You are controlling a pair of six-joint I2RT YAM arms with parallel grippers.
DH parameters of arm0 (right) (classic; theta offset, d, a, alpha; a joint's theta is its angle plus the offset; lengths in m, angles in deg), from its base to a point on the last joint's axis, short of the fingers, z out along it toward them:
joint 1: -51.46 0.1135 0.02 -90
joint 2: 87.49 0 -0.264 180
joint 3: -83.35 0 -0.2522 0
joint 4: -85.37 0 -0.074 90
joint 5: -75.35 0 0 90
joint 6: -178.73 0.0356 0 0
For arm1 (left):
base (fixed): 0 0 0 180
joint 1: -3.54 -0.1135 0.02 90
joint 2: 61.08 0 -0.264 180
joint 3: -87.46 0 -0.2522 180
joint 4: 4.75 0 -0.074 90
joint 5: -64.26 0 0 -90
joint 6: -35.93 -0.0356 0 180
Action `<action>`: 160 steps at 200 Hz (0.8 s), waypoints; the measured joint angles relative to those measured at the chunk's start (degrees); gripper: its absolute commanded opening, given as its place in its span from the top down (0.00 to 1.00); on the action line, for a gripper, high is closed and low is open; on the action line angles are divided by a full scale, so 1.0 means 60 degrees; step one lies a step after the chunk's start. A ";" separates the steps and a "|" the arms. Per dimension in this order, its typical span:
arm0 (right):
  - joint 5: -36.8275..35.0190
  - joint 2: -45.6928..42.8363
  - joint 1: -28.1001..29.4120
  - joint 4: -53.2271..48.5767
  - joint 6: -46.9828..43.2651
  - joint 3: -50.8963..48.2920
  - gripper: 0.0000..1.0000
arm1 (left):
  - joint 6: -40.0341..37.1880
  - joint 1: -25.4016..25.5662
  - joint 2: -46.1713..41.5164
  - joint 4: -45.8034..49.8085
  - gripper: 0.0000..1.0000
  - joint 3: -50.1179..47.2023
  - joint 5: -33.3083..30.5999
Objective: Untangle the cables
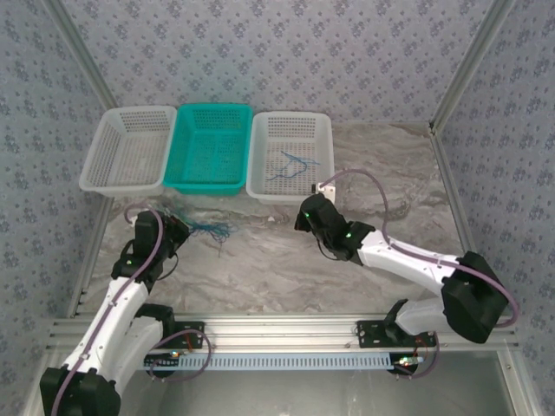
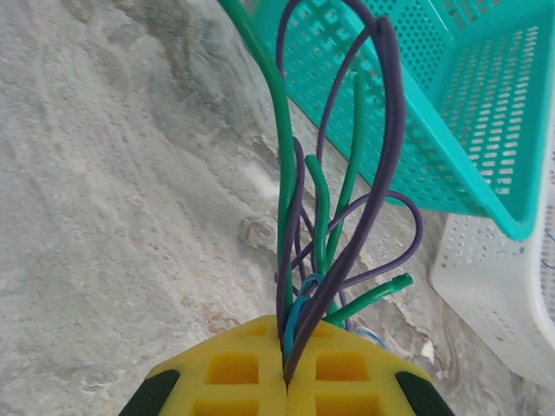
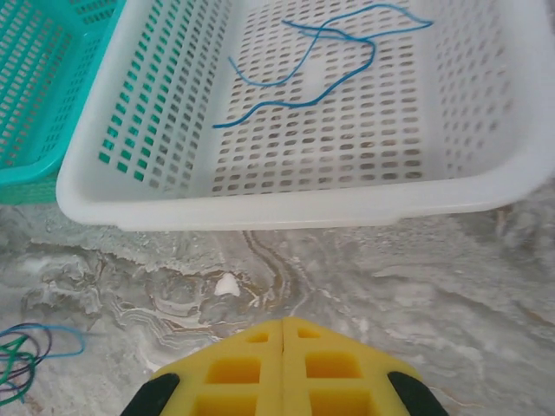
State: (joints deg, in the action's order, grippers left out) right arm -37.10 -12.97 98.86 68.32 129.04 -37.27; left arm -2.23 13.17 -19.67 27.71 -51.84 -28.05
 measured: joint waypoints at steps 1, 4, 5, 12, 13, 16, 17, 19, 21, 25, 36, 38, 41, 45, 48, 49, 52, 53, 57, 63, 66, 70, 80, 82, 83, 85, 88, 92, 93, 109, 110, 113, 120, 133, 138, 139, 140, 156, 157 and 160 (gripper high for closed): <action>0.0004 -0.0015 0.0000 0.0004 -0.0022 0.0000 1.00 | 0.0004 0.0000 0.0000 0.0004 0.97 0.0000 -0.0011; 0.0022 -0.0066 0.0000 0.0004 -0.0073 -0.0004 1.00 | 0.0000 0.0000 0.0000 0.0004 0.97 0.0000 -0.0025; 0.0025 -0.0091 0.0000 0.0004 -0.0098 -0.0004 1.00 | -0.0004 0.0000 0.0000 0.0004 0.97 0.0000 -0.0033; 0.0160 -0.0189 -0.0004 0.0073 -0.0240 -0.0015 1.00 | -0.0025 0.0000 0.0000 -0.0033 0.99 -0.0015 -0.0051; 0.0182 -0.0197 -0.0004 0.0084 -0.0251 -0.0015 1.00 | -0.0025 0.0000 0.0000 -0.0040 0.99 -0.0018 -0.0051; 0.0295 -0.0229 -0.0004 0.0131 -0.0364 -0.0018 1.00 | -0.0029 0.0000 0.0000 -0.0073 0.99 -0.0033 -0.0047; 0.0324 -0.0237 -0.0004 0.0142 -0.0382 -0.0018 1.00 | -0.0029 0.0000 0.0000 -0.0087 1.00 -0.0040 -0.0036; 0.0404 -0.0251 -0.0004 0.0189 -0.0419 -0.0022 1.00 | -0.0033 0.0000 0.0000 -0.0113 1.00 -0.0055 -0.0025; 0.0499 -0.0255 -0.0004 0.0233 -0.0466 -0.0022 1.00 | -0.0036 0.0000 0.0000 -0.0142 1.00 -0.0069 -0.0011; 0.0729 -0.0262 -0.0004 0.0324 -0.0576 -0.0022 1.00 | -0.0055 0.0000 0.0004 -0.0219 1.00 -0.0106 0.0015; 0.1417 -0.0189 0.0011 0.0586 -0.0831 -0.0018 1.00 | -0.0080 0.0000 0.0058 -0.0492 1.00 -0.0266 0.0208; 0.1526 -0.0175 0.0018 0.0623 -0.0860 -0.0018 0.99 | -0.0102 0.0000 0.0073 -0.0557 1.00 -0.0302 0.0273; 0.1763 -0.0127 0.0025 0.0718 -0.0929 -0.0018 0.97 | -0.0113 0.0000 0.0109 -0.0656 1.00 -0.0357 0.0353; 0.2029 -0.0058 0.0040 0.0801 -0.0994 -0.0018 0.94 | -0.0149 0.0000 0.0153 -0.0783 1.00 -0.0423 0.0503; 0.2204 -0.0004 0.0047 0.0871 -0.1045 -0.0018 0.92 | -0.0171 0.0000 0.0204 -0.0922 1.00 -0.0484 0.0645; 0.2248 0.0018 0.0047 0.0889 -0.1060 -0.0018 0.92 | -0.0178 0.0000 0.0215 -0.0947 1.00 -0.0495 0.0674; 0.2437 0.0084 0.0066 0.0947 -0.1089 -0.0018 0.91 | -0.0197 0.0000 0.0259 -0.1042 1.00 -0.0539 0.0801; 0.2528 0.0117 0.0069 0.0969 -0.1107 -0.0018 0.90 | -0.0204 0.0000 0.0270 -0.1060 1.00 -0.0546 0.0831; 0.2747 0.0226 0.0080 0.1056 -0.1126 -0.0018 0.88 | -0.0215 0.0000 0.0328 -0.1195 1.00 -0.0601 0.1031; 0.3027 0.0364 0.0084 0.1166 -0.1118 -0.0018 0.85 | -0.0208 0.0000 0.0386 -0.1399 1.00 -0.0656 0.1319; 0.3180 0.0437 0.0084 0.1209 -0.1129 -0.0018 0.80 | -0.0208 0.0000 0.0408 -0.1483 1.00 -0.0670 0.1443; 0.3373 0.0525 0.0069 0.1275 -0.1075 -0.0022 0.76 | -0.0193 0.0000 0.0419 -0.1606 1.00 -0.0681 0.1621; 0.3799 0.0663 -0.0022 0.1475 -0.0943 -0.0069 0.62 | -0.0124 0.0004 0.0404 -0.1942 1.00 -0.0681 0.1978; 0.3869 0.0678 -0.0055 0.1537 -0.0841 -0.0087 0.60 | -0.0106 0.0004 0.0386 -0.2018 1.00 -0.0678 0.2036; 0.3942 0.0688 -0.0084 0.1566 -0.0812 -0.0102 0.59 | -0.0095 0.0004 0.0379 -0.2040 1.00 -0.0678 0.2055; 0.4029 0.0696 -0.0109 0.1610 -0.0831 -0.0113 0.57 | -0.0066 0.0004 0.0357 -0.2116 1.00 -0.0678 0.2106; 0.4175 0.0714 -0.0182 0.1723 -0.0736 -0.0146 0.55 | -0.0047 0.0004 0.0331 -0.2186 1.00 -0.0678 0.2175; 0.4353 0.0729 -0.0266 0.1818 -0.0703 -0.0171 0.54 | 0.0004 0.0000 0.0262 -0.2291 1.00 -0.0678 0.2259; 0.4390 0.0732 -0.0280 0.1840 -0.0703 -0.0175 0.53 | 0.0015 0.0000 0.0251 -0.2313 1.00 -0.0678 0.2266; 0.5060 0.0885 -0.0616 0.2277 -0.0321 -0.0186 0.48 | 0.0186 0.0000 0.0051 -0.2568 1.00 -0.0630 0.2503; 0.5089 0.0896 -0.0630 0.2299 -0.0310 -0.0186 0.48 | 0.0219 0.0004 0.0044 -0.2586 1.00 -0.0623 0.2517; 0.5202 0.0929 -0.0678 0.2361 -0.0324 -0.0178 0.47 | 0.0233 0.0000 0.0040 -0.2616 1.00 -0.0594 0.2557; 0.5486 0.1038 -0.0772 0.2492 -0.0193 -0.0142 0.46 | 0.0346 0.0000 0.0044 -0.2725 1.00 -0.0521 0.2674; 0.6025 0.1322 -0.0874 0.2703 0.0066 0.0033 0.42 | 0.0583 0.0000 0.0055 -0.3009 1.00 -0.0423 0.2856; 0.6226 0.1439 -0.0892 0.2801 0.0189 0.0124 0.38 | 0.0678 0.0000 0.0055 -0.3140 1.00 -0.0397 0.2925; 0.6255 0.1457 -0.0896 0.2812 0.0186 0.0138 0.38 | 0.0699 0.0004 0.0055 -0.3166 1.00 -0.0393 0.2932; 0.6280 0.1472 -0.0900 0.2827 0.0193 0.0157 0.38 | 0.0710 0.0000 0.0055 -0.3180 1.00 -0.0390 0.2936; 0.6699 0.1792 -0.0925 0.3228 0.0554 0.0437 0.34 | 0.1064 0.0000 0.0062 -0.3606 1.00 -0.0372 0.3136; 0.6728 0.1818 -0.0929 0.3275 0.0608 0.0455 0.34 | 0.1082 0.0000 0.0062 -0.3625 1.00 -0.0372 0.3144; 0.6783 0.1861 -0.0943 0.3359 0.0616 0.0495 0.34 | 0.1140 0.0000 0.0066 -0.3687 1.00 -0.0372 0.3184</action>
State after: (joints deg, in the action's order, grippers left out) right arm 3.59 -1.80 93.20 88.47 132.74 -34.29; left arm 4.61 13.17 -19.28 5.59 -54.07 -8.94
